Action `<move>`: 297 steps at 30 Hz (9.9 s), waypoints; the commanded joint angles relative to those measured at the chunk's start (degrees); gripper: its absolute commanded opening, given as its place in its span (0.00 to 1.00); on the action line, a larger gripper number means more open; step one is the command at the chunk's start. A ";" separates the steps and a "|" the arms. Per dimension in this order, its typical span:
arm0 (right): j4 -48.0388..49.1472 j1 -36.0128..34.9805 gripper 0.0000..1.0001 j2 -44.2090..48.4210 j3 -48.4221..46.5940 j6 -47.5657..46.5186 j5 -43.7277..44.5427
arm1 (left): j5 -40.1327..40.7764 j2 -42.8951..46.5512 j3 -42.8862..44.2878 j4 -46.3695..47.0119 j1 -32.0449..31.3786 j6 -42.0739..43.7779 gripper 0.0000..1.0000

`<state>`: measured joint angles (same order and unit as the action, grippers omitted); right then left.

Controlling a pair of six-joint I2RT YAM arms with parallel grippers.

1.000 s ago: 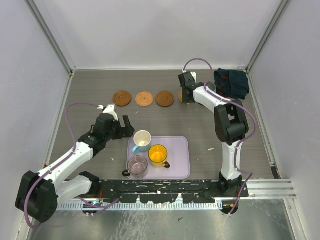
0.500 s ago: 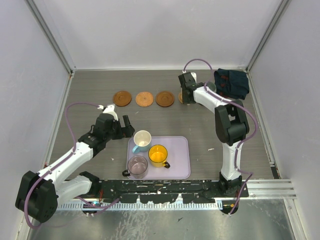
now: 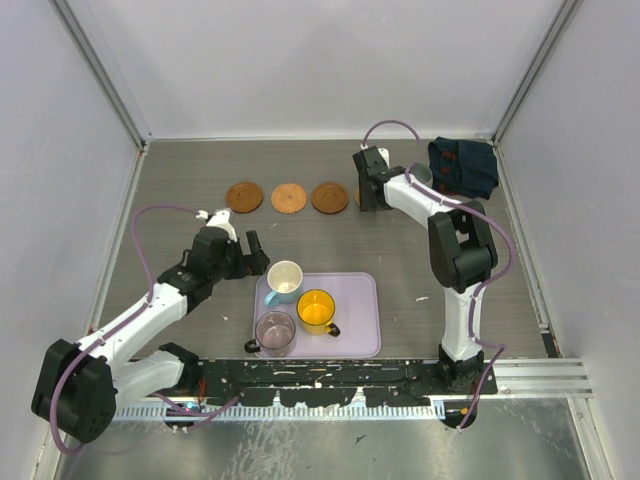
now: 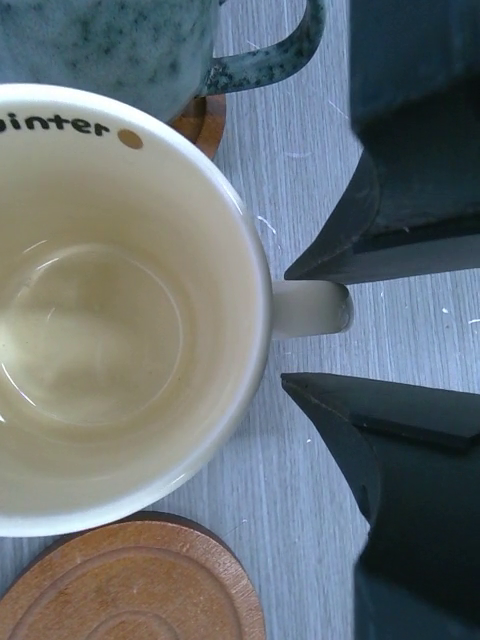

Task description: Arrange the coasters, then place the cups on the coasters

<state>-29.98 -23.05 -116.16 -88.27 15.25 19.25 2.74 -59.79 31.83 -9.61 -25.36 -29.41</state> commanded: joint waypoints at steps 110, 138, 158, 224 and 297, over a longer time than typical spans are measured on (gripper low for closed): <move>2.29 -47.97 0.68 40.13 40.86 13.39 -8.21 | 2.36 10.04 -3.32 -7.07 -20.34 2.51 0.80; 2.28 -49.15 0.53 35.57 38.34 16.75 -2.92 | 0.70 7.29 -2.54 -4.86 -20.33 4.45 0.00; -1.63 -54.36 0.01 37.71 34.80 17.90 11.87 | 7.43 8.97 8.16 -9.33 -21.47 4.95 0.00; 27.49 -12.09 0.01 1.53 -0.52 -4.34 8.63 | 7.72 -45.68 50.74 0.47 -0.14 5.96 0.00; 29.84 -11.92 0.01 -0.20 1.18 -0.31 6.52 | 17.25 -52.19 60.11 -11.31 -4.52 7.75 0.00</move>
<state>-7.25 -34.46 -117.82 -84.97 13.89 24.71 17.85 -113.16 89.01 -25.56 -29.91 -20.49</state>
